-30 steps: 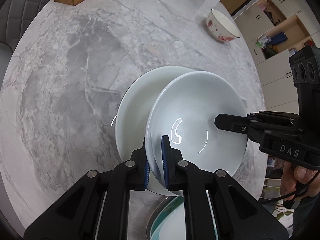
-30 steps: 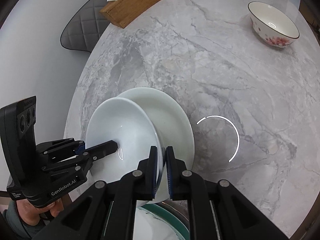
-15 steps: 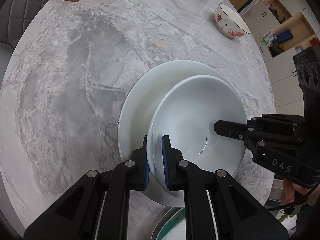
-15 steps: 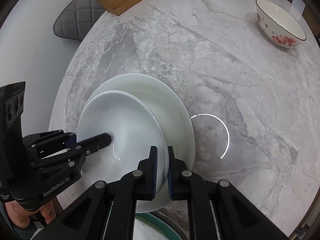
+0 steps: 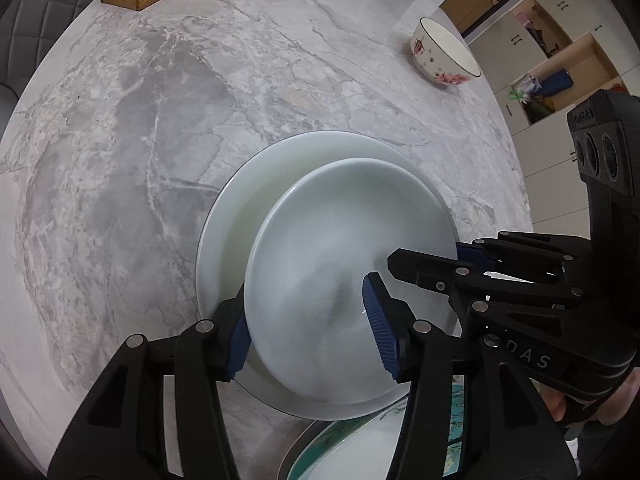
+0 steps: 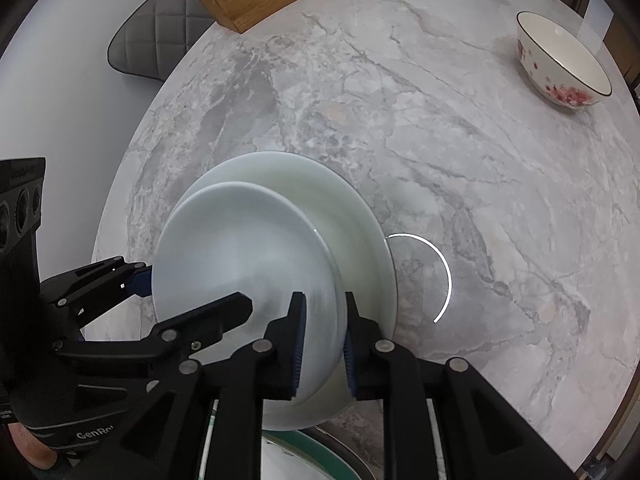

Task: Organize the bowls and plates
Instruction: 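Carry the small white bowl into the large white bowl and release, then grasp the rim of the pink floral bowl with the right gripper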

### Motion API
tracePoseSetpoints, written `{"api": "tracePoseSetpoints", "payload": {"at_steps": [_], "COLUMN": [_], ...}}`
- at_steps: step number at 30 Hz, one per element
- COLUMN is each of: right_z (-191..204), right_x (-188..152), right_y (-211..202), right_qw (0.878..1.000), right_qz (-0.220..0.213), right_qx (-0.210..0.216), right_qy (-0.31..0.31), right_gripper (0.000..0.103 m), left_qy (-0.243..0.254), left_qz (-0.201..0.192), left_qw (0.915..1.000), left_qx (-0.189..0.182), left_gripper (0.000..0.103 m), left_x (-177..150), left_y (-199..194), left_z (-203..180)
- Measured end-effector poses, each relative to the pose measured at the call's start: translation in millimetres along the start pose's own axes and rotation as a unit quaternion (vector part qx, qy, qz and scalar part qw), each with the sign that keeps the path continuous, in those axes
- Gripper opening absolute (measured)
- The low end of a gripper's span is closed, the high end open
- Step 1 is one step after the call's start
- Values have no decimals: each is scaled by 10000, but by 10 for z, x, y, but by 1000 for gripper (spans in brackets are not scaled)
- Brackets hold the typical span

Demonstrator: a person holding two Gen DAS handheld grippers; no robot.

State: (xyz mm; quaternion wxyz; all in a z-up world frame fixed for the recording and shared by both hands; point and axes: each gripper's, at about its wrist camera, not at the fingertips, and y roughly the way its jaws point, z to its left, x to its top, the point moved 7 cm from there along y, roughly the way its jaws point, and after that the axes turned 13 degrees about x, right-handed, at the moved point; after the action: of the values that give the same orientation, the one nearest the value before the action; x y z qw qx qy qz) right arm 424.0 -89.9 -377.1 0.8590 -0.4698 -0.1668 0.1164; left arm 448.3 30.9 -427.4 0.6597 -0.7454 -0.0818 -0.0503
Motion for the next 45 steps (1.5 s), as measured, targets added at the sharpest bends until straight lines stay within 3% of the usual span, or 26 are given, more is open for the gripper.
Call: {"api": "tracePoseSetpoints", "payload": {"at_steps": [2,3,5,7,8,9,13,14,17,21,23,25,29,36,40,42,45], "right_z": [20,24,22,36,30,19,-101,-208,-571,-1221,-1498,-1732,-2040,-2508,-2566,-2614,-2711], "right_x": [14,15,34,41,32,20,-138,-192,-317,-344,-240,-86,352,1148,1411,1475,1514], "right_y": [-47,-90,-206,-345,-438,-530,-898,-989,-1148,-1489,-1705,-1846,-1937,-1808,-1549,-1403,-1240], "right_qw": [10000,9999,9996,9989,9985,9978,9915,9896,9836,9659,9564,9536,9607,9597,9699,9738,9756], "right_qz": [-75,-115,-259,-413,-526,-650,-1150,-1272,-1471,-1977,-2392,-2541,-2392,-2301,-1924,-1713,-1509], "right_qx": [9,12,35,169,65,19,470,475,622,696,629,406,37,13,-48,-172,-277], "right_qy": [-3,4,80,133,146,160,389,472,843,1523,1551,1561,1407,1615,1494,1485,1570], "right_gripper": [27,35,44,59,75,85,95,103,103,103,103,103,103,102,99,92,90], "left_qy": [-50,-75,-232,-391,-454,-488,-731,-783,-844,-526,-360,-302,312,938,1149,1220,1331], "left_qz": [-88,-141,-206,-203,-197,-172,-236,-243,-549,-1216,-1320,-1243,-881,-943,-638,-644,-705], "left_qw": [9999,9999,9995,9984,9978,9977,9943,9933,9894,9875,9878,9886,9950,9910,9900,9881,9858], "left_qx": [-36,-39,-102,-357,-443,-429,-746,-818,-1050,-858,-742,-797,-339,125,507,674,746], "left_gripper": [53,56,69,83,88,101,103,103,103,103,103,103,103,103,102,102,103], "left_x": [3,6,14,8,2,7,78,115,336,813,1097,1407,2043,2883,3056,3117,3148], "left_y": [-63,-105,-202,-297,-352,-395,-621,-670,-873,-1061,-1056,-1001,-722,-85,503,688,828], "left_z": [13,23,76,116,135,163,261,291,341,308,219,59,-428,-1307,-1557,-1603,-1702]}}
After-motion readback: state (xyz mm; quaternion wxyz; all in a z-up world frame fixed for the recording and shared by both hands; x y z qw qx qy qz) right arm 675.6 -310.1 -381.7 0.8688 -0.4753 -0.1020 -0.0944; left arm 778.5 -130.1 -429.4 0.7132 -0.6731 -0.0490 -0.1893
